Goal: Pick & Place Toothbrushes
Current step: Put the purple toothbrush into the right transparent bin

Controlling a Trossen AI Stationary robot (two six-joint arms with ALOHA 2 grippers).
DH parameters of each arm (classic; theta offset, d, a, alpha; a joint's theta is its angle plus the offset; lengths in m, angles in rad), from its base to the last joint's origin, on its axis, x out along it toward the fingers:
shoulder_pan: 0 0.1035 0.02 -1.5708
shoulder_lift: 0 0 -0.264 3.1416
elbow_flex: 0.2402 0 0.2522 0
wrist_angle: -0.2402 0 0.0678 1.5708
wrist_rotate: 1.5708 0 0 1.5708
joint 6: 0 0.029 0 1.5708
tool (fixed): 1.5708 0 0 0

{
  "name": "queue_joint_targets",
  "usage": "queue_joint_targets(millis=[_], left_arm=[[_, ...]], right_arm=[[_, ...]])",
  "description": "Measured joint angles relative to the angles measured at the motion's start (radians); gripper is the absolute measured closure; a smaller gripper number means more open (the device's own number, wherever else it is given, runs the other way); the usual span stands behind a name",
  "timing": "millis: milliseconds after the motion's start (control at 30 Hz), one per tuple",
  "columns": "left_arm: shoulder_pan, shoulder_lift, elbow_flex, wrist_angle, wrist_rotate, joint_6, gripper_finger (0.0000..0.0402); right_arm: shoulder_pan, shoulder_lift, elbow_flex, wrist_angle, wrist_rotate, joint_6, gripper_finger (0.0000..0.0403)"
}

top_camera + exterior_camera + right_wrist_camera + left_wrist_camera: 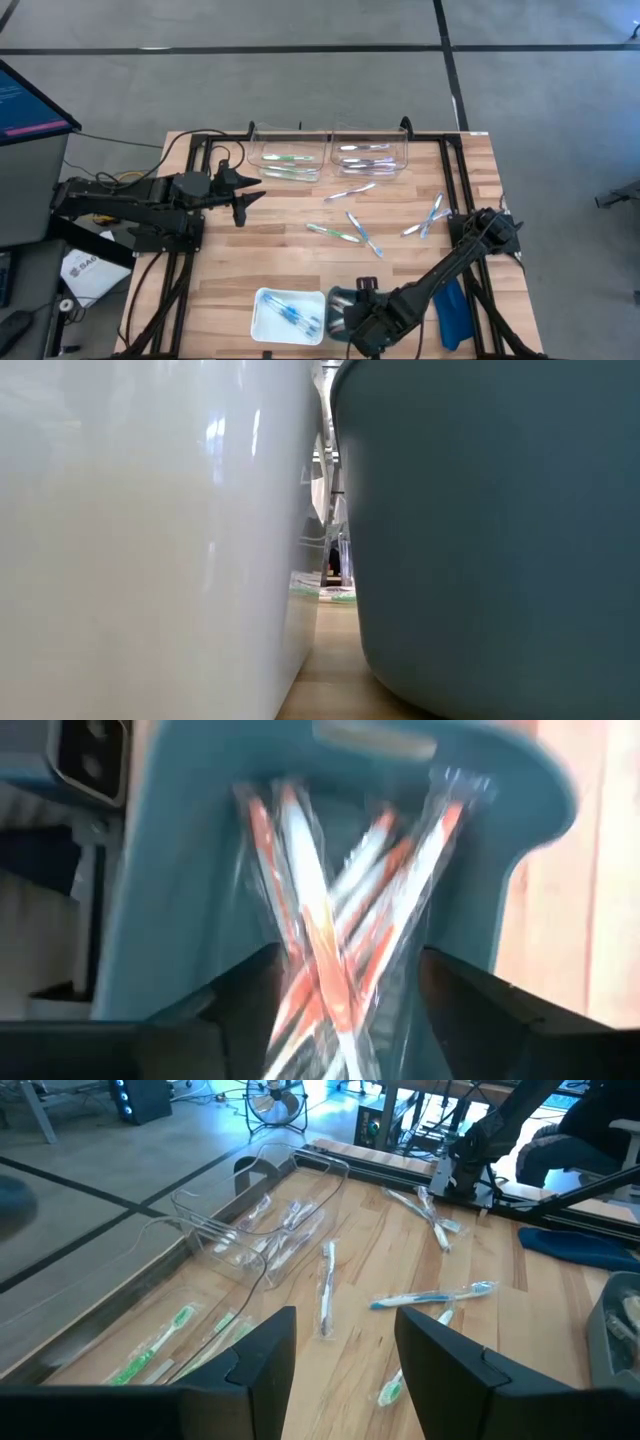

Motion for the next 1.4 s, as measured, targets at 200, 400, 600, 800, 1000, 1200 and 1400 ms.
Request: queue_joint_targets(millis=[200, 400, 600, 800, 1000, 1200, 1400], left_arm=[[0.000, 0.000, 0.000, 0.000, 0.000, 0.000, 0.0234], [0.000, 0.000, 0.000, 0.001, 0.000, 0.000, 0.0234], [0.000, 0.000, 0.000, 0.003, 0.000, 0.000, 0.0234], [0.000, 0.024, 0.001, 0.011, 0.000, 0.000, 0.0234], [0.000, 0.056, 0.001, 0.022, 0.000, 0.000, 0.0234], [0.000, 0.060, 0.001, 0.033, 0.000, 0.016, 0.0234], [0.000, 0.060, 0.001, 0.035, 0.000, 0.016, 0.0234]], right_arm=[[-0.010, -0.003, 0.099, -0.020, 0.001, -0.024, 0.0151], [-0.048, -0.004, 0.245, -0.060, -0.007, -0.029, 0.0161], [-0.089, -0.005, 0.356, -0.153, -0.056, 0.008, 0.0174], [-0.125, -0.005, 0.426, -0.262, -0.139, -0.074, 0.0178], [-0.163, -0.005, 0.461, -0.283, -0.212, -0.179, 0.0178], [-0.177, -0.005, 0.462, -0.339, -0.214, -0.191, 0.0178], [-0.177, -0.005, 0.462, -0.524, -0.214, -0.107, 0.0178]])
